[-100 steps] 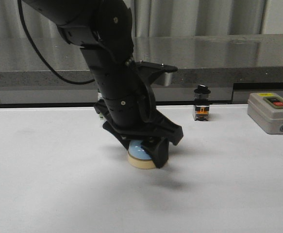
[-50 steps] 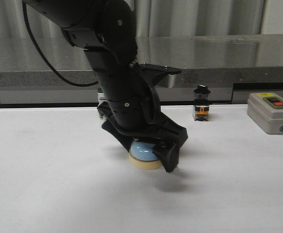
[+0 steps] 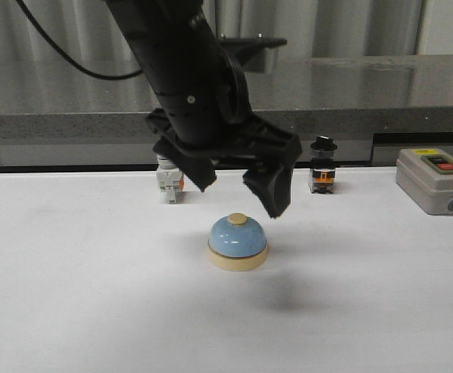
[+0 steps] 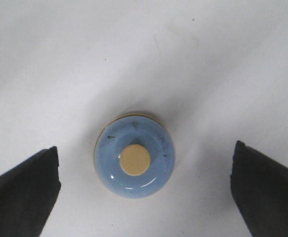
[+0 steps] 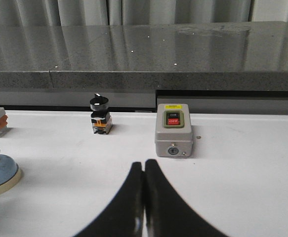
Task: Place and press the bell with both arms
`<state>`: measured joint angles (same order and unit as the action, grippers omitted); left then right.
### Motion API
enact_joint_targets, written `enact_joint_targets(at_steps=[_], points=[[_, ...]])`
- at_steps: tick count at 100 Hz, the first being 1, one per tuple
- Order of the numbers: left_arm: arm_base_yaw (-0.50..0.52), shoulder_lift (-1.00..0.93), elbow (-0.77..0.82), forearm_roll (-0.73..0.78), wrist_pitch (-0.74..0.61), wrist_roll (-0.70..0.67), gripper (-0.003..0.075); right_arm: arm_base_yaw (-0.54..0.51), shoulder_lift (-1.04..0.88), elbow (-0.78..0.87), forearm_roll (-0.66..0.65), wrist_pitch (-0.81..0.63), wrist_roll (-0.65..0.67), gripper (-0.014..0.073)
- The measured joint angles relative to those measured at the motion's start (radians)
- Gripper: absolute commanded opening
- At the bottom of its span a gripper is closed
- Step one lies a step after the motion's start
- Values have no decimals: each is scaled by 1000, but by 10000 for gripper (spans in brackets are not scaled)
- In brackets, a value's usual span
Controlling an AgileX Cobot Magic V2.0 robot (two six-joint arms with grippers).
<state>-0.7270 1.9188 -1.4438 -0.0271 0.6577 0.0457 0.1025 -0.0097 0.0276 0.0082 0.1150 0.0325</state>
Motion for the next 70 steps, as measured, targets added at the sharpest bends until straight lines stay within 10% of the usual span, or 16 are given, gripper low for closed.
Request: enact_joint_targets(at_steps=[70], points=[[327,-501,348,-5,-53,-34,672,0,0,0,0,0,0,-69]])
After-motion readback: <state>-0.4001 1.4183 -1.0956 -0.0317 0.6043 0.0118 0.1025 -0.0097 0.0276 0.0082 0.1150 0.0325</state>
